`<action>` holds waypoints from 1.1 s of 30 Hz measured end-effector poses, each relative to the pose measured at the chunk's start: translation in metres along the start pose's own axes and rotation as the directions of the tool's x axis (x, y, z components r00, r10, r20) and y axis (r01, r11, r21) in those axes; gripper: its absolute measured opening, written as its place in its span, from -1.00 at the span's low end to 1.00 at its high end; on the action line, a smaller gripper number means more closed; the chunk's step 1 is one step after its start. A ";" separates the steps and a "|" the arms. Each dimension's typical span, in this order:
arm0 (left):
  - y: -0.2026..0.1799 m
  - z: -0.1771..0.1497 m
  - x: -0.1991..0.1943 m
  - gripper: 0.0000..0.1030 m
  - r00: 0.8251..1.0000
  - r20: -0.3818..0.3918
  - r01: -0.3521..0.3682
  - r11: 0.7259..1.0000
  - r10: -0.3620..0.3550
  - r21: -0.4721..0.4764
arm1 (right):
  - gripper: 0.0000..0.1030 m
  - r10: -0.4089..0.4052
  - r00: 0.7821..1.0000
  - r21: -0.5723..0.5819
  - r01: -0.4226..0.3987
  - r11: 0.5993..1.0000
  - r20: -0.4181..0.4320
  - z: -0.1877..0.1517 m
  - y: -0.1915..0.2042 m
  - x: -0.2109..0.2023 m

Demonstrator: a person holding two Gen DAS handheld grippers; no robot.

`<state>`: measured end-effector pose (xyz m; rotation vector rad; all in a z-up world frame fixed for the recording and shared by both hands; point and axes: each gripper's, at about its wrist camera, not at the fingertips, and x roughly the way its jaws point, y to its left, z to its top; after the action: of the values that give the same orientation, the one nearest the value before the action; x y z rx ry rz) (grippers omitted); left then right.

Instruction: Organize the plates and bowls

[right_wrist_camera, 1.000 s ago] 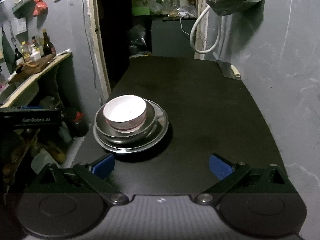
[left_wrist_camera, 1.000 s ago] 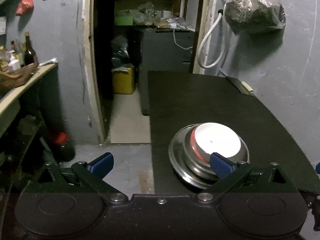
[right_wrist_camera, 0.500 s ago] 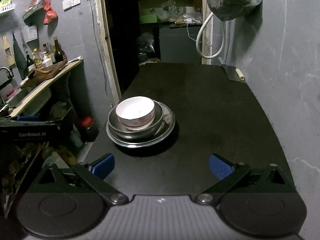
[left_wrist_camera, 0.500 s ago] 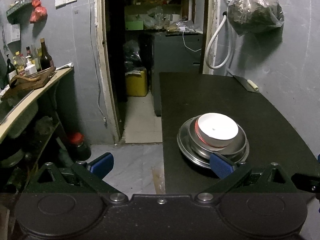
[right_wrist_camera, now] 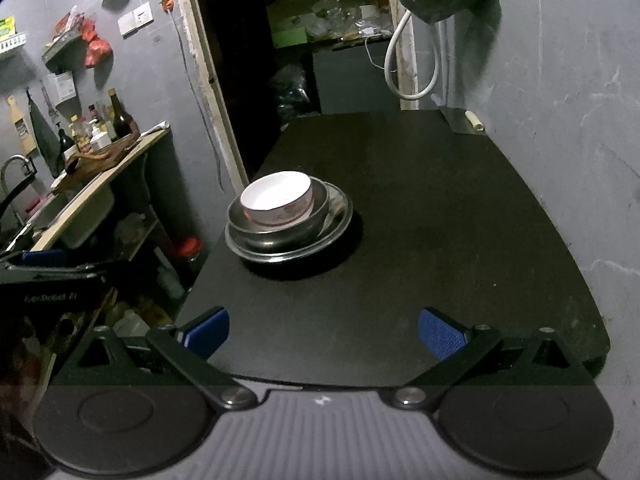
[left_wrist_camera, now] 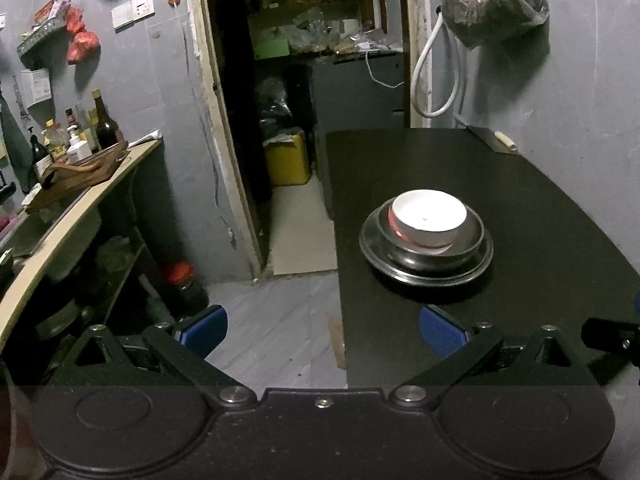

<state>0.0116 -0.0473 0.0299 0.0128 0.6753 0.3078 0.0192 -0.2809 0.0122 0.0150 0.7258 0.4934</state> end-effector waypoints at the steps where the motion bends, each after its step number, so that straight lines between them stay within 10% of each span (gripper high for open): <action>1: 0.002 -0.001 -0.001 0.98 1.000 0.002 0.003 1.000 -0.003 -0.003 | 1.00 -0.001 1.000 -0.001 0.001 1.000 0.001 -0.001 0.001 -0.002; 33: 0.089 -0.016 0.022 0.98 0.984 0.032 0.174 0.982 -0.177 0.079 | 1.00 -0.177 0.982 0.040 0.174 0.984 0.061 -0.027 0.105 -0.003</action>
<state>-0.0064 0.0423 0.0134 0.0309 0.6440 0.1113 -0.0448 -0.1935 0.0130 -0.0009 0.6661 0.3102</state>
